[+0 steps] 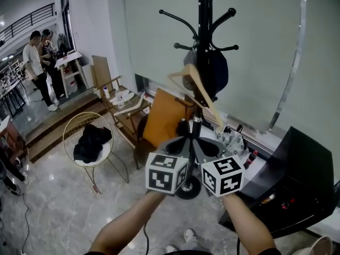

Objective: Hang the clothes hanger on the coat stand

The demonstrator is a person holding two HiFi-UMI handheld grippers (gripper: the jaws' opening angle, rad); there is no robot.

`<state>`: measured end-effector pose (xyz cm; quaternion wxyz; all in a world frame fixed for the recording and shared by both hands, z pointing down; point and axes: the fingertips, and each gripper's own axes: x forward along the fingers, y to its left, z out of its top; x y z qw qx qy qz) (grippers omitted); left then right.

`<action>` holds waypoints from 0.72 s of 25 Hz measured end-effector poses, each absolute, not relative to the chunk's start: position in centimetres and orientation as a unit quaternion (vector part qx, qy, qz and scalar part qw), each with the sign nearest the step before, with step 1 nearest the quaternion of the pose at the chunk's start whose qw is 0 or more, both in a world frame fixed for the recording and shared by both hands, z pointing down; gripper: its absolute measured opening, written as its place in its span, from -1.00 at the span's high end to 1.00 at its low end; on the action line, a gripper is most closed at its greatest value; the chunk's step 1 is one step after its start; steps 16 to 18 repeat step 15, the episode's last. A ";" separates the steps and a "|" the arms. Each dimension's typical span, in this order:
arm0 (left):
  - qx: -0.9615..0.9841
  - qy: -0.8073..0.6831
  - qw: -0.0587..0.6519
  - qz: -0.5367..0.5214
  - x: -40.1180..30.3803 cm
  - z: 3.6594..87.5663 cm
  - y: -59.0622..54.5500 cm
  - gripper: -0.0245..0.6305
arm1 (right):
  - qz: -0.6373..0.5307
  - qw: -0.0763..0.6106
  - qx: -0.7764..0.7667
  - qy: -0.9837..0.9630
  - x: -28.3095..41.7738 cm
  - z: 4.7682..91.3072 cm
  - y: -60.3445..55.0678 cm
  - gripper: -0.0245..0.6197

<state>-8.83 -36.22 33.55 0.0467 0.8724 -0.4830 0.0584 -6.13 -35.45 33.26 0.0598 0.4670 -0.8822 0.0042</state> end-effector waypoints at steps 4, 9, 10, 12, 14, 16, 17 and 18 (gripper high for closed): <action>0.870 -0.488 0.048 0.058 -9.7 33.7 -36.1 0.91 | 0.004 0.060 0.461 -0.885 -6.9 33.3 -35.3 0.91; 0.869 -0.490 0.050 0.056 -10.3 33.6 -35.7 0.91 | 0.003 0.062 0.459 -0.886 -7.4 33.3 -35.0 0.91; 0.869 -0.490 0.051 0.056 -10.3 33.7 -35.7 0.91 | 0.002 0.062 0.459 -0.886 -7.5 33.3 -34.9 0.91; 0.869 -0.489 0.051 0.055 -10.5 33.8 -35.6 0.91 | 0.003 0.063 0.459 -0.886 -7.6 33.5 -34.9 0.91; 0.869 -0.489 0.050 0.054 -10.6 33.8 -35.5 0.91 | 0.004 0.064 0.460 -0.886 -7.7 33.6 -34.8 0.91; 0.869 -0.488 0.050 0.054 -10.7 33.8 -35.4 0.91 | 0.004 0.064 0.460 -0.886 -7.8 33.6 -34.7 0.91; 0.869 -0.488 0.050 0.054 -10.7 33.8 -35.4 0.91 | 0.004 0.064 0.460 -0.886 -7.8 33.6 -34.7 0.91; 0.869 -0.488 0.050 0.054 -10.7 33.8 -35.4 0.91 | 0.004 0.064 0.460 -0.886 -7.8 33.6 -34.7 0.91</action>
